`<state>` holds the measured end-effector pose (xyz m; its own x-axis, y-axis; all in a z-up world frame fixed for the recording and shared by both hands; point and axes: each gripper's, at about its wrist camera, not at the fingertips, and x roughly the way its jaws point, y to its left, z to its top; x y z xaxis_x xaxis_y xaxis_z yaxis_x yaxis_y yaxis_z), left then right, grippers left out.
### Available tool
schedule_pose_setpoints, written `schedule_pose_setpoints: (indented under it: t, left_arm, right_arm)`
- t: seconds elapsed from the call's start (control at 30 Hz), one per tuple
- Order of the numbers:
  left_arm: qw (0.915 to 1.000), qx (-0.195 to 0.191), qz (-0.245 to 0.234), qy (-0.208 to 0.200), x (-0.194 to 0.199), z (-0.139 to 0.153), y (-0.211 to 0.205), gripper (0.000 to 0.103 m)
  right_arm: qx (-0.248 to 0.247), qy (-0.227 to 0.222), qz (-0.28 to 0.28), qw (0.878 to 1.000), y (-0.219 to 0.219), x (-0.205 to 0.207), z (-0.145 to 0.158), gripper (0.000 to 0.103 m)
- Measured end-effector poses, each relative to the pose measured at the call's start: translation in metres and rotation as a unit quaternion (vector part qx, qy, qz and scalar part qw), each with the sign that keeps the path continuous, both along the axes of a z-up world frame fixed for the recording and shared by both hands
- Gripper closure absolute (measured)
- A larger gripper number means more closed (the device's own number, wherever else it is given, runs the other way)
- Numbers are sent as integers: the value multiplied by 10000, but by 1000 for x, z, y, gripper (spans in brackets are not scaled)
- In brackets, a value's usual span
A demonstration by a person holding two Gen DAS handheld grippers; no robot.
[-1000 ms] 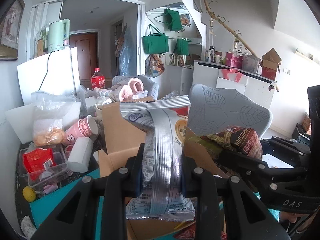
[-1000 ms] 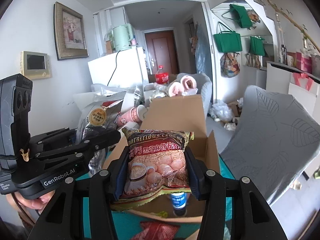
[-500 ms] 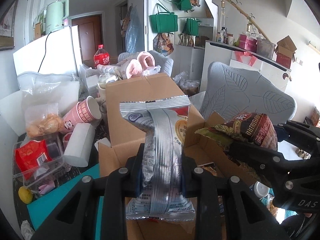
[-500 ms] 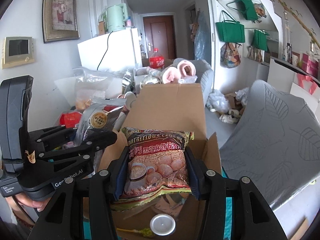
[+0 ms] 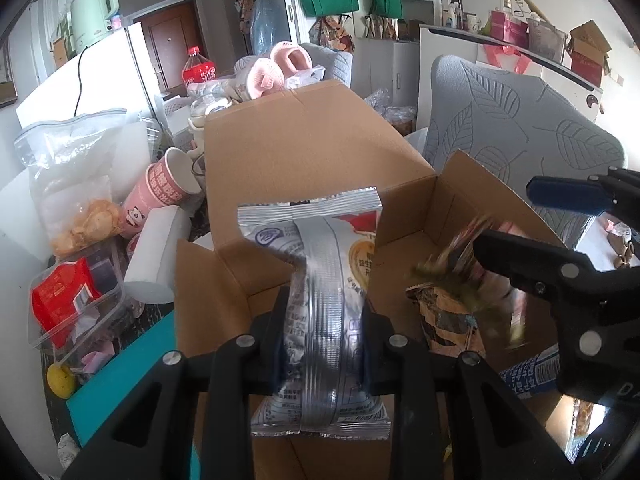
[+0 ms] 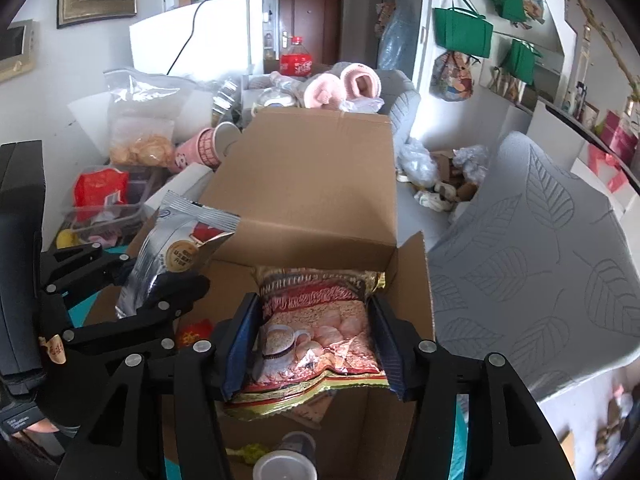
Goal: Organize snacks
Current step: 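Release the silver bar with the left tool while the right tool drops the cereal packet in the box, then move both tools back over the waffle and tan box on the table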
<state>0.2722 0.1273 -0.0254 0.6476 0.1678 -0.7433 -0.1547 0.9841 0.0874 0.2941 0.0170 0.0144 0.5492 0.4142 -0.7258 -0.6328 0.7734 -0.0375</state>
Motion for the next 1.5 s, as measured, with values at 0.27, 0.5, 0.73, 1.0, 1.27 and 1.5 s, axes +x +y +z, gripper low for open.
schedule_pose_setpoints:
  t: [0.27,0.5,0.73,1.0,1.27,1.5]
  left_arm:
    - [9994,-195,212,212,2,-6,7,70]
    - [9995,-141,286,63,-8,10,5,70]
    - [9997,-19,156,-166,-31,36,-11,70]
    - [9988,72,62,-481,-61,80,-29,70]
    - [9959,339,-14,-835,-98,122,-52,70]
    - [9926,337,-198,-1147,-138,145,-71,70]
  right_arm:
    - [15,-148,-133,9998,-5,-2,9,32]
    - [221,-230,-112,9994,-15,-10,22,32]
    - [412,-361,-109,9984,-27,-25,38,32]
    - [657,-606,-148,9959,-49,-50,70,33]
    - [919,-956,-172,9910,-74,-84,104,33]
    - [1003,-1210,-200,9874,-96,-122,122,31]
